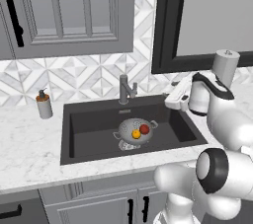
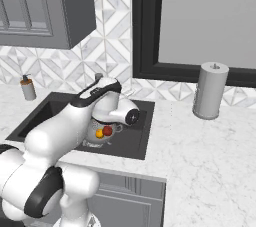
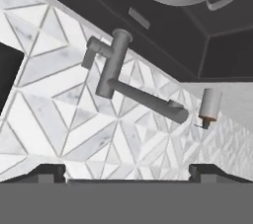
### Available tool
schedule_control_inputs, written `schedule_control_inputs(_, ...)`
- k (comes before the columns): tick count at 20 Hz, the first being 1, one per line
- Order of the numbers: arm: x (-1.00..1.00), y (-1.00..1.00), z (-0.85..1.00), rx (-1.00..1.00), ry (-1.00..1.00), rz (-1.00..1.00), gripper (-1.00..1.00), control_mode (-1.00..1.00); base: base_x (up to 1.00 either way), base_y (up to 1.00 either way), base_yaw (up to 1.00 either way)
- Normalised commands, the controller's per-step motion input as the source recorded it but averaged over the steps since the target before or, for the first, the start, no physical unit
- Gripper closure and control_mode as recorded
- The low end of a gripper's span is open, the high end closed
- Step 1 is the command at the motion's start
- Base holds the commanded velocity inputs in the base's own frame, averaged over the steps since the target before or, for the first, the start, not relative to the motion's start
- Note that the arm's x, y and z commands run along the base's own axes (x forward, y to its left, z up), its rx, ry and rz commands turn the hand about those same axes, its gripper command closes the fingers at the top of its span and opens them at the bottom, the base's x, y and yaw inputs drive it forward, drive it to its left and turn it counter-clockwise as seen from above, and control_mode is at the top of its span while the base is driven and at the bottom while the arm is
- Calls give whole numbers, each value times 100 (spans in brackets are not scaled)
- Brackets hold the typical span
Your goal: Put the colander in the sink, put the apple, tangerine in the colander, and turn on the sink faucet and pour water over the colander.
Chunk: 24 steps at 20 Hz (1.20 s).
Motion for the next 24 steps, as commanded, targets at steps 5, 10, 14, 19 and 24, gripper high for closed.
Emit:
schedule_control_inputs(5,25,0,-27,19,13,0,-100,-100,0,0,0)
schedule_control_inputs(10,27,6,-43,16,5,2,-100,-100,0,0,0)
schedule_control_inputs(14,48,15,-27,17,1,1,-100,-100,0,0,0)
schedule_control_inputs(19,54,11,-1,19,0,0,-100,-100,0,0,0)
schedule_control_inputs(24,49,10,-5,8,0,0,-100,-100,0,0,0)
